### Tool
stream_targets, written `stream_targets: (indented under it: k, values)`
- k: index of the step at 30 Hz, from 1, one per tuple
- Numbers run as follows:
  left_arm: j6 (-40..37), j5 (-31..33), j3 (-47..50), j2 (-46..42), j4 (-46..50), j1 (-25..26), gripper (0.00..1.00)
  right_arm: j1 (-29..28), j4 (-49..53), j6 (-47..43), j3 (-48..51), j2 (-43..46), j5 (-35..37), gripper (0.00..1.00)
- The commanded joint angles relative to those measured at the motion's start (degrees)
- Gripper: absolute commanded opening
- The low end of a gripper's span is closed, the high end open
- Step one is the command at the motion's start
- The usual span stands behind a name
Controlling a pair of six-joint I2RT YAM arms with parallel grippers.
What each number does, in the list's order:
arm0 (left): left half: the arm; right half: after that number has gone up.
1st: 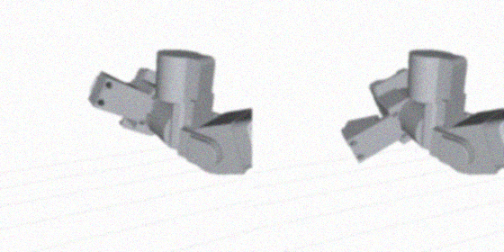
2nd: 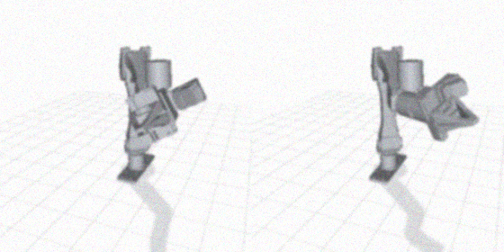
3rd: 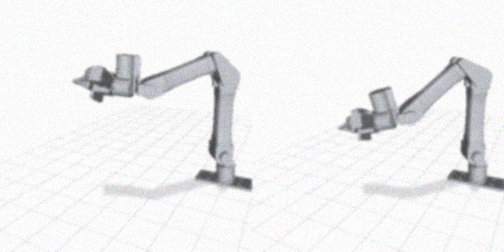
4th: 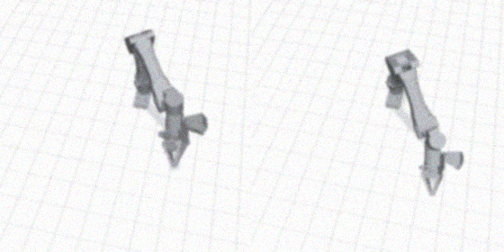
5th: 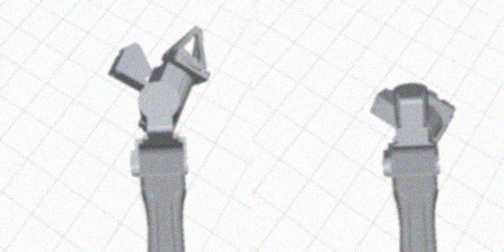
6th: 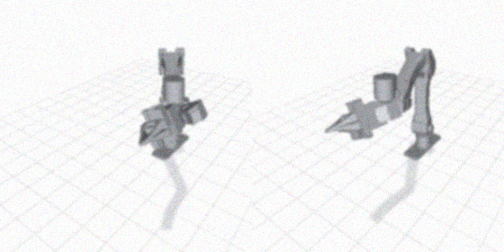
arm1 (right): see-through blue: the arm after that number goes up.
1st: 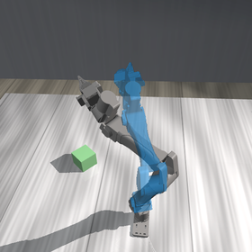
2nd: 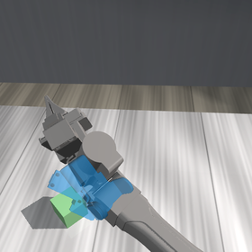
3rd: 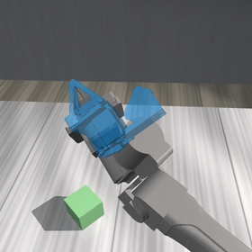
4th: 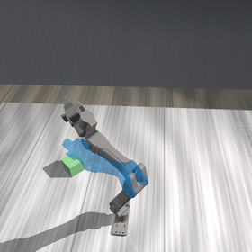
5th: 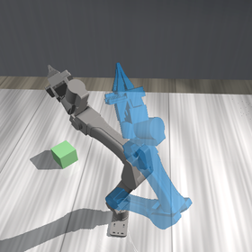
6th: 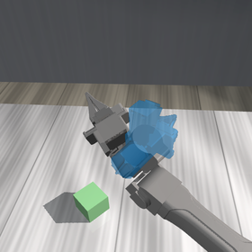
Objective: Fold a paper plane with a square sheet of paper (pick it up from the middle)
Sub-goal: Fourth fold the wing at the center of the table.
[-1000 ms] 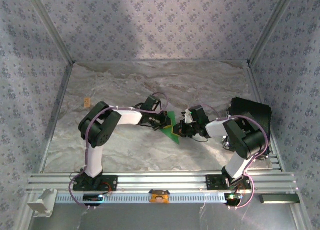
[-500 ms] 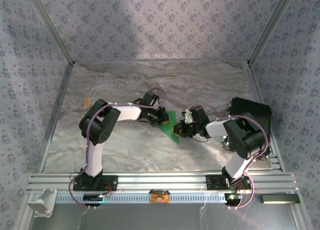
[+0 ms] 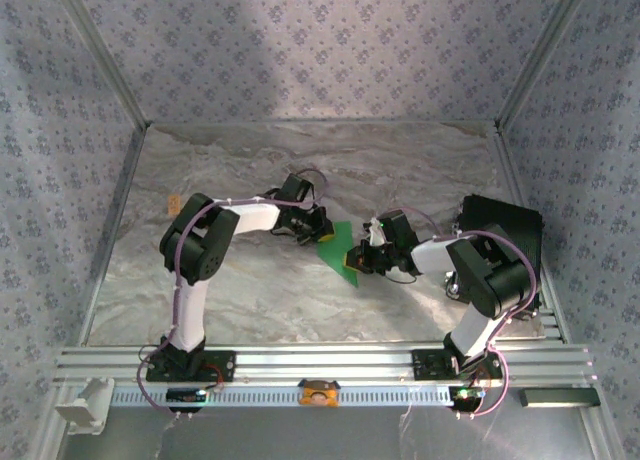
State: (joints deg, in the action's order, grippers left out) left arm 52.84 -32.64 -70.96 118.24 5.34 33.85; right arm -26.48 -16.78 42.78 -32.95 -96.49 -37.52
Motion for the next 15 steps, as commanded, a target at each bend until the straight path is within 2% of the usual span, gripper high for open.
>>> stream_targets:
  k: [1, 15]
  values:
    - [-1.94, 7.33, -2.38, 2.56, 2.71, -2.36, 0.0, 0.24, 10.65, -1.47, 2.12, -1.74, 3.7, 0.0]
    - [-1.47, 8.29, -5.43, 3.91, 3.69, -4.4, 0.0, 0.24, 11.94, -2.44, 2.18, -1.86, 3.25, 0.0]
